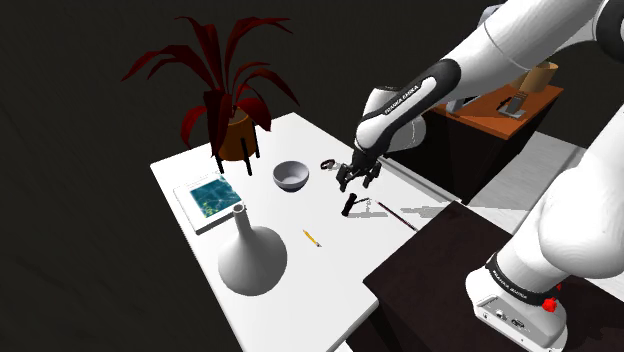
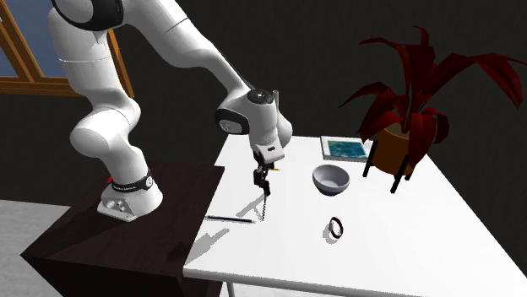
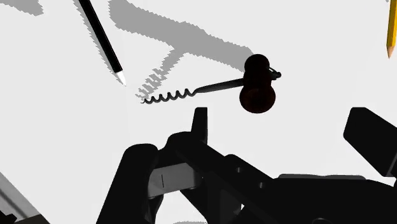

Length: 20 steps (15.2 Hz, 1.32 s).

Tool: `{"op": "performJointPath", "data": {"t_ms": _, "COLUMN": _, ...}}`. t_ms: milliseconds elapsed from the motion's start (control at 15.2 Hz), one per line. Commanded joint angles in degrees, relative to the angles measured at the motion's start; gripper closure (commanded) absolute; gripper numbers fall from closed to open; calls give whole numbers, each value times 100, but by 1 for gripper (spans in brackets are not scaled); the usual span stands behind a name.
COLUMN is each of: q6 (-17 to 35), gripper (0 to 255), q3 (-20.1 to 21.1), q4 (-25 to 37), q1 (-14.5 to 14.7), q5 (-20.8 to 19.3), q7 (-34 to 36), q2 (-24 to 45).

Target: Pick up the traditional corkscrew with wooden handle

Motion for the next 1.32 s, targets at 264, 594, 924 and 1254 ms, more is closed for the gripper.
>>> {"op": "performJointPath", "data": {"t_ms": 264, "q6": 445, "gripper": 0, "q3": 84, "q4": 27, "q1": -12, "q5": 381, "q7": -342, "q2": 496}}
{"op": "performJointPath", "data": {"t_ms": 594, "q6": 475, "gripper": 255, "q3": 95, "q4": 43, "q1": -16, "q5": 407, "q7": -365, "q2": 544}}
{"op": "performJointPath", "data": {"t_ms": 924, "q6": 477, "gripper": 255, "q3": 95, "q4": 45, "q1": -16, "q5": 408, "q7": -365, "q2": 548}}
{"op": "performJointPath", "data": {"t_ms": 1254, "q6": 268, "gripper": 255, "q3": 39, "q4": 14, "q1": 2, "q5": 227, "q7": -201, "q2": 296}}
